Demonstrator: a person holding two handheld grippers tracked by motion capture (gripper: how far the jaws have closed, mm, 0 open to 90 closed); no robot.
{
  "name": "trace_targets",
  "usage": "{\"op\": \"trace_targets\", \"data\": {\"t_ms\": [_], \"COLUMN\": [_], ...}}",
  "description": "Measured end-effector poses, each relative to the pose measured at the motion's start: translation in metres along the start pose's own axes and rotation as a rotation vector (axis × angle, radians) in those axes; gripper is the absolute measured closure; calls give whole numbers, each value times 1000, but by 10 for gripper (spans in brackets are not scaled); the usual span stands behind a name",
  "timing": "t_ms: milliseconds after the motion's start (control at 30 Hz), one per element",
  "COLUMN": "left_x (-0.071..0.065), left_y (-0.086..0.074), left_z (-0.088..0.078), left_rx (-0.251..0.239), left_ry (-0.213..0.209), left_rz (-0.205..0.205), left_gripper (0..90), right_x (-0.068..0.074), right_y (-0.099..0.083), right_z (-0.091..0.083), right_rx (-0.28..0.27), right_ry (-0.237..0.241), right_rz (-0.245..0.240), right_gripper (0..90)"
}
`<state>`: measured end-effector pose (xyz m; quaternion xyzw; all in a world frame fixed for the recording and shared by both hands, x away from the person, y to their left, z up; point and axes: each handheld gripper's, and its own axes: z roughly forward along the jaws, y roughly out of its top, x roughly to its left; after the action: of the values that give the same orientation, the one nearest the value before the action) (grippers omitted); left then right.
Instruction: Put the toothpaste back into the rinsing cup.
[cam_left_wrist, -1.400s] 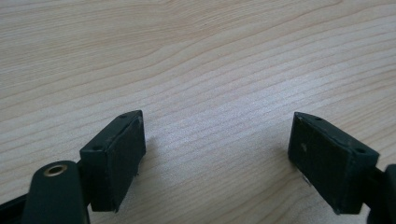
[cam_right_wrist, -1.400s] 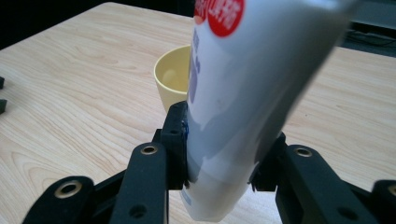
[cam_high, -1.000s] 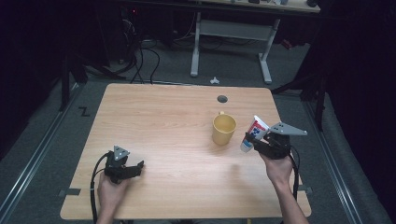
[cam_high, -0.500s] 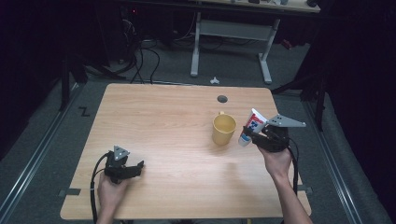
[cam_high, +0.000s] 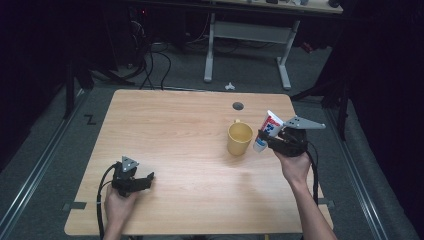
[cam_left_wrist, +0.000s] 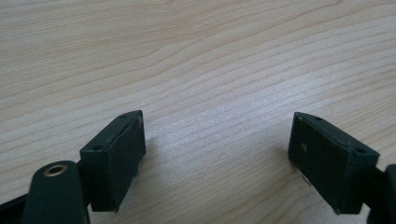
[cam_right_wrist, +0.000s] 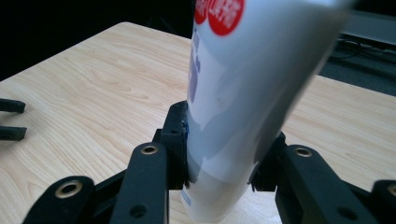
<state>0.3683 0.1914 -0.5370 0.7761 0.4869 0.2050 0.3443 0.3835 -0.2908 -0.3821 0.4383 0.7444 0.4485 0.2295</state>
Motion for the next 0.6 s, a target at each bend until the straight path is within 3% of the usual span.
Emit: {"op": "trace_targets", "data": {"t_ms": [600], "left_x": [0], "left_y": [0], "left_z": [0], "left_rx": [0], "left_ry": [0], "left_rz": [0], "left_gripper": [194], "right_x": [5], "right_y": [25], "right_z": [25], "right_rx": [15], "right_ry": [1], "right_rz": [-31], "right_gripper": [652]}}
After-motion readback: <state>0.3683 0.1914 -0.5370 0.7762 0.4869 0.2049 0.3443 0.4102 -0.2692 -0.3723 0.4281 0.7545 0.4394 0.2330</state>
